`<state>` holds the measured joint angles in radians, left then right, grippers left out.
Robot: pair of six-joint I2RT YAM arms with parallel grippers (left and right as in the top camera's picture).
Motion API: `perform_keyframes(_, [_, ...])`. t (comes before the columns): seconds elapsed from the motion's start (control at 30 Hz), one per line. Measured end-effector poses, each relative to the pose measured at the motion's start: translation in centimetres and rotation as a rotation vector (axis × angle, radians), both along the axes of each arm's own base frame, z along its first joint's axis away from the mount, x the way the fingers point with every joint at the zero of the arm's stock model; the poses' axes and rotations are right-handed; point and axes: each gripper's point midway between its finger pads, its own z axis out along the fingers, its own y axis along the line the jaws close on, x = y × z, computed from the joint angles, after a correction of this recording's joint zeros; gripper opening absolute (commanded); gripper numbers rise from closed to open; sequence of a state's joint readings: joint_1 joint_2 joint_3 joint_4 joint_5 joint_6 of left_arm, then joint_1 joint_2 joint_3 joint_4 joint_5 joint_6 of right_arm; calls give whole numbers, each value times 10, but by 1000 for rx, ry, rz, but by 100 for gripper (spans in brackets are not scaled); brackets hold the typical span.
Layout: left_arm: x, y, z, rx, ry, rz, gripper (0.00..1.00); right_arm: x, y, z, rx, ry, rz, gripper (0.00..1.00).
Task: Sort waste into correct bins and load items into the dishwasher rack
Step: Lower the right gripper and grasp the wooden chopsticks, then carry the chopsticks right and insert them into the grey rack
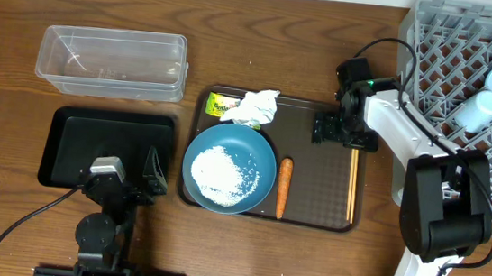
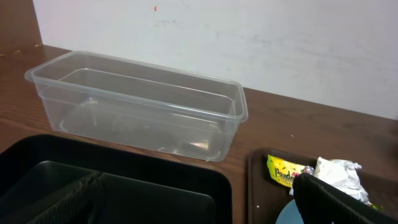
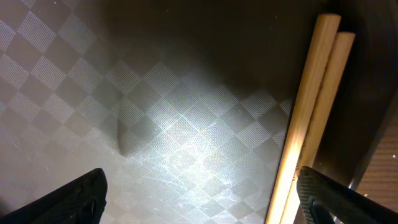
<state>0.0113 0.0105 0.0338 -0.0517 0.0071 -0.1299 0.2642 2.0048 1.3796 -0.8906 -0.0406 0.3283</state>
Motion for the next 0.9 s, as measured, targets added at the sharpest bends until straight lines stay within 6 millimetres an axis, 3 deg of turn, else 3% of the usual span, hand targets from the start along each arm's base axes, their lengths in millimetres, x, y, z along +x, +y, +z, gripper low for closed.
perform_keyframes(0.4, [0,0,0,0,0,0,98,4,0,-4,-5,-6,0,96])
perform_keyframes(0.57, [0,0,0,0,0,0,98,3,0,-8,-5,4,2,89])
perform_keyframes(0.73, [0,0,0,0,0,0,98,3,0,-11,-10,9,2,88])
perform_keyframes(0.8, [0,0,0,0,0,0,98,3,-1,-11,-10,9,3,81])
perform_keyframes(0.9, [0,0,0,0,0,0,98,3,0,-11,-10,9,8,60])
